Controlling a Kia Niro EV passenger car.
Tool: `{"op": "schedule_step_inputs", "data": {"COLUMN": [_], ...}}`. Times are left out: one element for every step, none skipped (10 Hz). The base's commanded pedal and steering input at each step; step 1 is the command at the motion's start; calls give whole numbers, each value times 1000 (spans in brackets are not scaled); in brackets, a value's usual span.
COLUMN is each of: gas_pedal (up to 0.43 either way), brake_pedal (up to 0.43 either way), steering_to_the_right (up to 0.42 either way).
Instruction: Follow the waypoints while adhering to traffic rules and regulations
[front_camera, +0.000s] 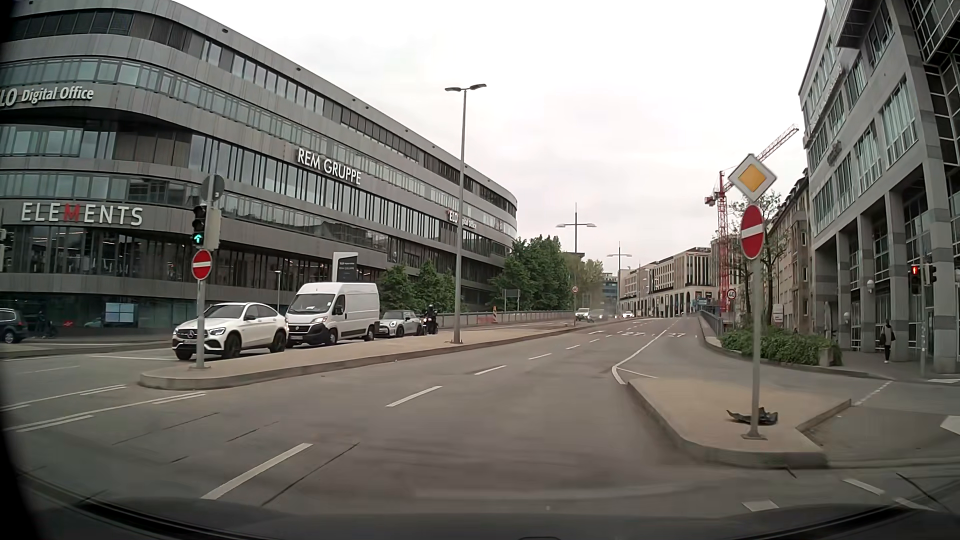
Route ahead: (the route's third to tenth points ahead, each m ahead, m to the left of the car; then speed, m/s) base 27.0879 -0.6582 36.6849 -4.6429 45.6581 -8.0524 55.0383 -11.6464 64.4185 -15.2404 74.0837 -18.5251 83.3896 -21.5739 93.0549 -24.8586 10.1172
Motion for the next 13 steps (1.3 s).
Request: {"op": "schedule_step_inputs", "data": {"gas_pedal": [138,138,138,138,138,138,138,110,98,98,98,98,98], "brake_pedal": [0,0,0,0,0,0,0,0,0,0,0,0,0], "steering_to_the_right": [44,49,50,53,54,54,56,58,61,66,73,75,74]}}
